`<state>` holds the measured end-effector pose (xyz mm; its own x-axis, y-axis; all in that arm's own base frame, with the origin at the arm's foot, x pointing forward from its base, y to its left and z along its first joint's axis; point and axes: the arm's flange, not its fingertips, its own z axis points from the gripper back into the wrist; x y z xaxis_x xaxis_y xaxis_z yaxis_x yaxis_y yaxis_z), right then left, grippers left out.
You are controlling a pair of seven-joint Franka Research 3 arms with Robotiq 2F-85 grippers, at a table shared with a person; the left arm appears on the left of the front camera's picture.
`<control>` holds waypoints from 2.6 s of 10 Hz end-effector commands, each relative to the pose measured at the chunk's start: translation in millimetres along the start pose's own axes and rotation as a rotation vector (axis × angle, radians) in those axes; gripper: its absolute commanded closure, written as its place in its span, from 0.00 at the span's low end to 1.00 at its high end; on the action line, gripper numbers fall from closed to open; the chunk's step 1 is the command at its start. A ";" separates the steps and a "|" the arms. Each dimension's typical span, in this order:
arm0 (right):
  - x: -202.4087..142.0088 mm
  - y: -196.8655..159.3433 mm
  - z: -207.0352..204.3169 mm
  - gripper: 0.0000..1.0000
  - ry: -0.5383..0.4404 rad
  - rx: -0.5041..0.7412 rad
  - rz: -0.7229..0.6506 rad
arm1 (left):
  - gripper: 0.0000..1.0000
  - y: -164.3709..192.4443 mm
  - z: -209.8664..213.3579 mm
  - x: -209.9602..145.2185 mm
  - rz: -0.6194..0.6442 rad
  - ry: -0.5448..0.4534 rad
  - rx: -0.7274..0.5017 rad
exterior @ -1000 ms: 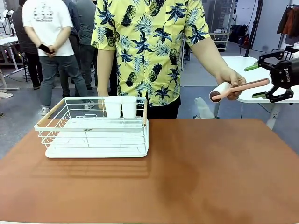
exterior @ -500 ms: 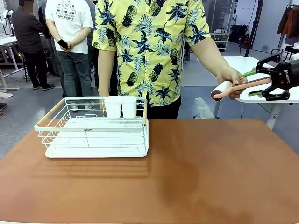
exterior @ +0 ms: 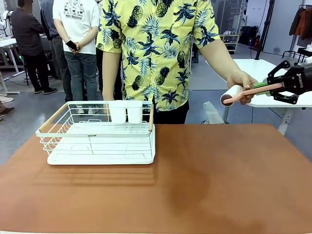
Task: Clean the table.
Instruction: Pick up the Lint Roller when the human hands it over, then clean the table with the Lint Roller when the human lifts the Dish drying rack.
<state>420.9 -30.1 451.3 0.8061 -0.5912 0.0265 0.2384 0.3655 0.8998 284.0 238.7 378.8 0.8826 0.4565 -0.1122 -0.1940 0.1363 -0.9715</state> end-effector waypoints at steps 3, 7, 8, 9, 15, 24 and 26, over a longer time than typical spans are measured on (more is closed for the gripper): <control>4.3 -1.7 0.5 1.00 -0.024 0.019 0.050 | 0.00 0.9 2.2 -1.9 -0.002 -0.004 -0.010; 1.2 -1.1 1.5 1.00 -0.003 0.002 0.002 | 0.00 0.9 2.2 -1.9 -0.002 -0.004 -0.010; 1.2 -1.1 1.5 1.00 -0.003 0.002 0.002 | 0.00 0.9 2.2 -1.9 -0.002 -0.004 -0.010; 1.2 -1.1 1.5 1.00 -0.003 0.002 0.002 | 0.00 0.9 2.2 -1.9 -0.002 -0.004 -0.010; 1.2 -1.1 1.5 1.00 -0.003 0.002 0.002 | 0.00 0.9 2.2 -1.9 -0.002 -0.004 -0.010; 1.2 -1.1 1.5 1.00 -0.003 0.002 0.002 | 0.00 0.9 2.2 -1.9 -0.002 -0.004 -0.010; 1.2 -1.1 1.5 1.00 -0.003 0.002 0.002 | 0.00 0.9 2.2 -1.9 -0.002 -0.004 -0.010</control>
<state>420.6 -33.0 449.5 0.8066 -0.5900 0.0370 0.2304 0.3715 0.8994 284.0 238.7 378.8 0.8826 0.4565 -0.1122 -0.1940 0.1363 -0.9715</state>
